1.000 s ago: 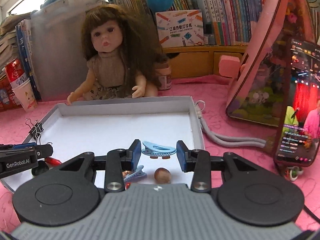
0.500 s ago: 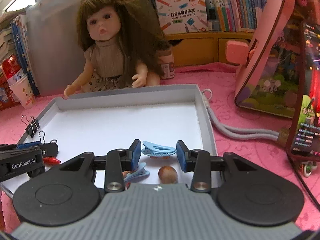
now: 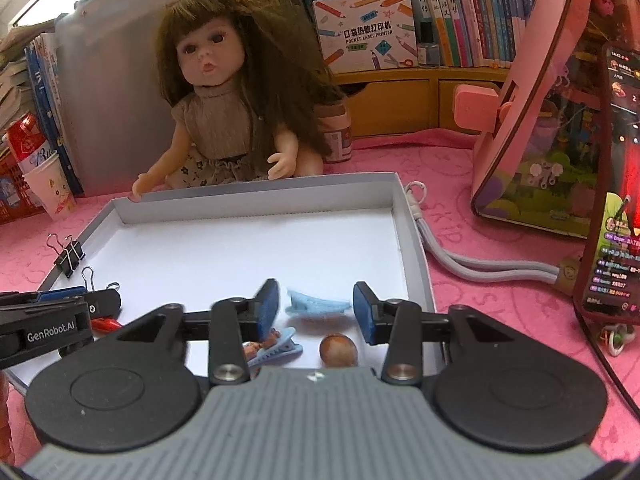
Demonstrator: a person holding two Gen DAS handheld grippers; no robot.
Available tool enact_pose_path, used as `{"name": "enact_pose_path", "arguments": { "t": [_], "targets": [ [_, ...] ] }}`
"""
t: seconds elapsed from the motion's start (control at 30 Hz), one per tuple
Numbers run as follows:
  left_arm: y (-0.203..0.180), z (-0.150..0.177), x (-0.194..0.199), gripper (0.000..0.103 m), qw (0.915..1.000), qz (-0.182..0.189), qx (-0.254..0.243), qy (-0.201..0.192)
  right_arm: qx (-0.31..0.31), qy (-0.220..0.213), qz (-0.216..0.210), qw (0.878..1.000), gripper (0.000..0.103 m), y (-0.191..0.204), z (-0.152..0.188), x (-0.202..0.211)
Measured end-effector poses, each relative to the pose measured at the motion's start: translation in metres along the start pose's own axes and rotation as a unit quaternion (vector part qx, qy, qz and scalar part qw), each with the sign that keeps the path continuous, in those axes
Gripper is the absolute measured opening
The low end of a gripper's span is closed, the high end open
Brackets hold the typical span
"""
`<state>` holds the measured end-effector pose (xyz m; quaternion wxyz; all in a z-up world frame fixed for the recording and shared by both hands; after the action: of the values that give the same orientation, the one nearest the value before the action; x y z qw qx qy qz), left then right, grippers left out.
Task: Organize rigid objects
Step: 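Carry the binder clip and blue hair clip over the white tray with both tools, then open both tools to release the binder clip and hair clip into the tray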
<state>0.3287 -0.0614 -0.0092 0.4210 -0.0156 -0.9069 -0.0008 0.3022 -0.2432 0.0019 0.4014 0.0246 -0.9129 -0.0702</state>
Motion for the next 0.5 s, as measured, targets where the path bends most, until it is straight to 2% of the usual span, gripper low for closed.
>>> {"name": "enact_pose_path", "arguments": {
  "t": [0.1,0.3,0.5],
  "targets": [
    [-0.001,0.000,0.009,0.040,0.9999,0.000,-0.008,-0.012,-0.008,-0.010,-0.009,1.000,0.074,-0.001,0.000,0.007],
    [-0.002,0.003,0.030,0.048,0.9995,0.010,-0.015,-0.025,0.006,-0.032,-0.023,0.999,0.083,0.002,0.003,0.029],
    [0.000,0.015,0.058,0.053,0.9984,0.021,-0.032,-0.041,0.030,-0.049,-0.035,0.998,0.086,0.009,0.015,0.054]
  ]
}}
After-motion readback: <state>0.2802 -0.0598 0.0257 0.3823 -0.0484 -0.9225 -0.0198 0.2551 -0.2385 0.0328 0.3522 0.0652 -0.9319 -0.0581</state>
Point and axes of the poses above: each gripper's, at about its wrist camera, not at the fingertips, and x roughly against the way its jaws point, y to its left, z to its underside, the point moved 4 cm from there along -x, roughly the way its jaws point, and after that the axes turned 7 degrees about y, right-handed, at the moved point
